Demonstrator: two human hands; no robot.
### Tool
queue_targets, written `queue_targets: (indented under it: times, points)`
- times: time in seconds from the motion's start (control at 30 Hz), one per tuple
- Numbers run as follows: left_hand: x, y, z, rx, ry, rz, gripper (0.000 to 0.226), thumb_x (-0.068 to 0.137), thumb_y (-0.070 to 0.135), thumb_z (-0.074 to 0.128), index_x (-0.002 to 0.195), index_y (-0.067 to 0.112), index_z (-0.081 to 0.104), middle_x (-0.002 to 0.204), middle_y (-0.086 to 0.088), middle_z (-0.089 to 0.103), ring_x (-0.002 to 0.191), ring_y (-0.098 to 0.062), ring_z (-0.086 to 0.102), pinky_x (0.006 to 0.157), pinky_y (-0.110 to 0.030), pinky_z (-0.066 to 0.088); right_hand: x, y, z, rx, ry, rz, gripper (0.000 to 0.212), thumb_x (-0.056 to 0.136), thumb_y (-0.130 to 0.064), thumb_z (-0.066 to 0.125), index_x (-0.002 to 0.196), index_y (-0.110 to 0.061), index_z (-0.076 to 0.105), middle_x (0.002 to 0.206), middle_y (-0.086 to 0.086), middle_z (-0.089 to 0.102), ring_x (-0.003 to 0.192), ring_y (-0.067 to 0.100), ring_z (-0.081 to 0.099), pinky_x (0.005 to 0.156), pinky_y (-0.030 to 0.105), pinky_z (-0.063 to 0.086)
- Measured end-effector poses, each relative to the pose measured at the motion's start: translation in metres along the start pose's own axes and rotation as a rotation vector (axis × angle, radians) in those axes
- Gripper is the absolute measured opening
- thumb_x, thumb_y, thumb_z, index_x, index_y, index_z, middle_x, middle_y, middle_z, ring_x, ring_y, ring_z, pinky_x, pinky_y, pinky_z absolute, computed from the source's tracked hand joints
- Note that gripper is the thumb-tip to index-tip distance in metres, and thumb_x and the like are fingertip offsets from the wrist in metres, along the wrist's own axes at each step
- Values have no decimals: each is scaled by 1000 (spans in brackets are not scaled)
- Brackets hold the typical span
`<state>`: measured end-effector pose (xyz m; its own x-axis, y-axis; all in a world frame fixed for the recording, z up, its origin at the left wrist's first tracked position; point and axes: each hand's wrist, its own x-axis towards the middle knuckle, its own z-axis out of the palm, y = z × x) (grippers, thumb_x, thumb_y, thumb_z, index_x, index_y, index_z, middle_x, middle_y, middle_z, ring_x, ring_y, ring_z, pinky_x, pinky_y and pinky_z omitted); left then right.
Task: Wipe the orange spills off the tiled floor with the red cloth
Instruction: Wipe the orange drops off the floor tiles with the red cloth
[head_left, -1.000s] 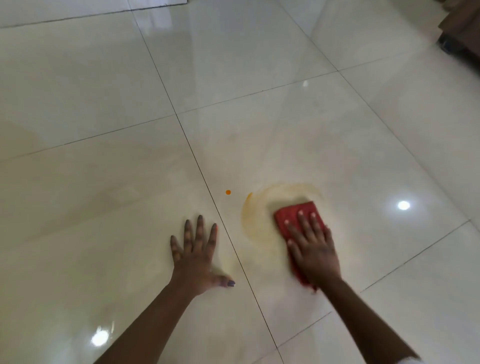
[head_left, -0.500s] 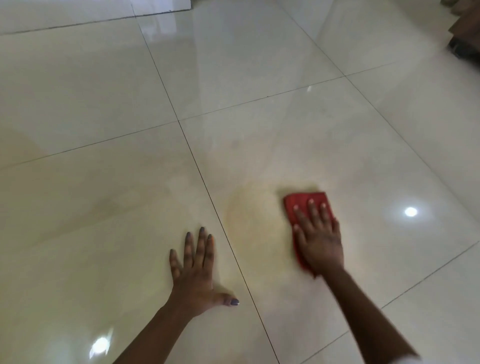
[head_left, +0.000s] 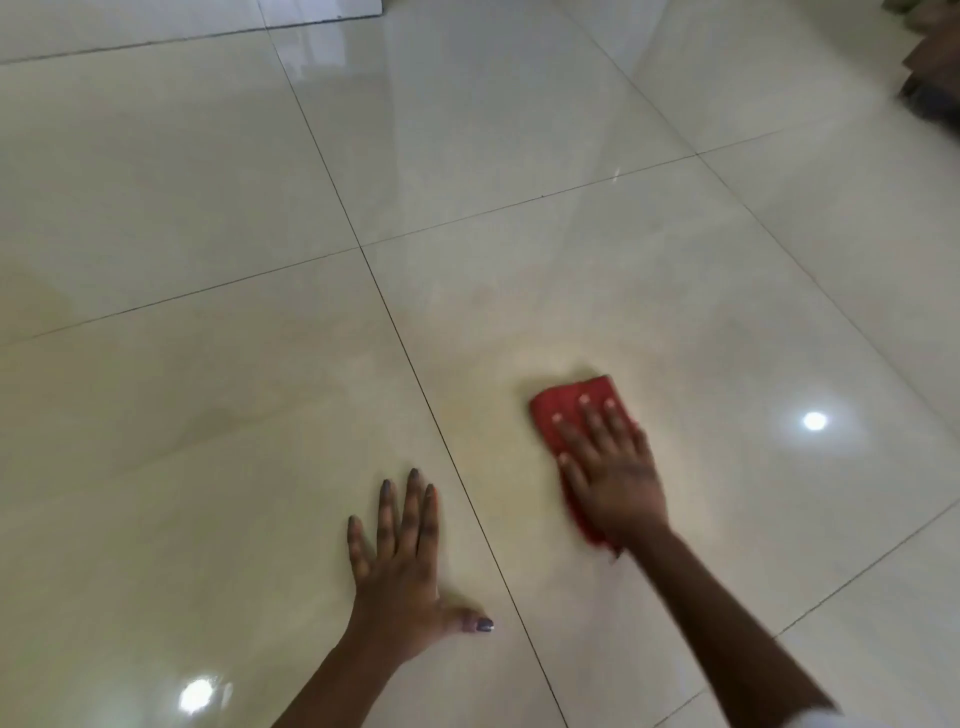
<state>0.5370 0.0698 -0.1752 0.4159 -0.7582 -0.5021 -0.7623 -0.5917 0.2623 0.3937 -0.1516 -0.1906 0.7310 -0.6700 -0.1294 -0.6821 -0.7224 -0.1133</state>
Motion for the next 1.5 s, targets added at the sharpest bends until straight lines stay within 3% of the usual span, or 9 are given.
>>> queue_targets:
  times: [0.1, 0.23, 0.5, 0.67, 0.8, 1.0, 1.23, 1.4, 1.5]
  points:
    - [1, 0, 0, -13, -9, 6, 146, 37, 98, 37, 133, 20, -40, 139, 2, -52, 124, -20, -53, 88, -46, -43, 66, -2, -13, -3, -30, 175, 52, 95, -51, 25, 145, -42, 20, 159, 0, 11, 146, 24, 4, 114, 45, 11]
    - [1, 1, -2, -17, 5, 1, 148, 34, 98, 37, 131, 19, -42, 140, 4, -52, 125, -19, -53, 92, -47, -40, 99, -83, -3, 10, -68, -37, 52, 95, -49, 27, 146, -43, 16, 159, -3, 4, 146, 22, -3, 114, 48, 3]
    - [-4, 1, -4, -50, 23, -32, 150, 41, 90, 54, 131, 18, -41, 141, 0, -50, 128, -19, -49, 104, -48, -28, -88, -67, 20, 9, -23, -317, 48, 91, -45, 41, 139, -41, 36, 152, -2, 33, 141, 26, 25, 111, 49, 21]
    - [-1, 2, -2, -61, 5, -32, 150, 32, 97, 40, 135, 18, -36, 141, 0, -50, 129, -18, -49, 102, -46, -32, -68, 21, 2, -34, -45, -128, 49, 88, -43, 36, 135, -33, 48, 146, 6, 41, 136, 32, 35, 108, 46, 27]
    - [2, 1, 1, -42, -17, -39, 151, 24, 101, 23, 133, 17, -40, 139, 1, -53, 128, -17, -50, 106, -50, -26, 21, 40, -19, -7, -3, 174, 50, 96, -45, 32, 145, -38, 26, 158, 1, 15, 146, 25, 8, 115, 44, 13]
    - [2, 1, -1, -47, -17, -54, 156, 21, 101, 28, 133, 16, -39, 140, 1, -52, 128, -17, -50, 100, -44, -34, -69, -63, 20, 84, 14, -212, 51, 88, -41, 43, 139, -41, 37, 150, -3, 37, 141, 26, 27, 111, 49, 23]
    - [2, 0, 0, -42, -9, -37, 154, 28, 100, 34, 135, 14, -36, 141, 0, -50, 129, -17, -49, 98, -43, -37, 14, 27, -13, 51, 32, 235, 50, 96, -46, 34, 144, -39, 26, 157, 0, 16, 146, 25, 9, 115, 46, 13]
    - [1, 1, -2, -39, -6, -34, 147, 42, 91, 50, 128, 18, -45, 136, 0, -55, 124, -20, -53, 106, -49, -25, 3, -52, 9, 19, -24, -128, 52, 93, -52, 24, 144, -42, 23, 157, -4, 15, 146, 23, 6, 115, 46, 6]
    - [-6, -17, -5, -9, 58, 11, 141, 49, 85, 57, 135, 20, -34, 144, 1, -44, 130, -19, -44, 110, -41, -20, 8, -43, 6, 20, -30, -15, 53, 93, -54, 22, 145, -43, 19, 158, -6, 12, 146, 20, 2, 116, 44, 4]
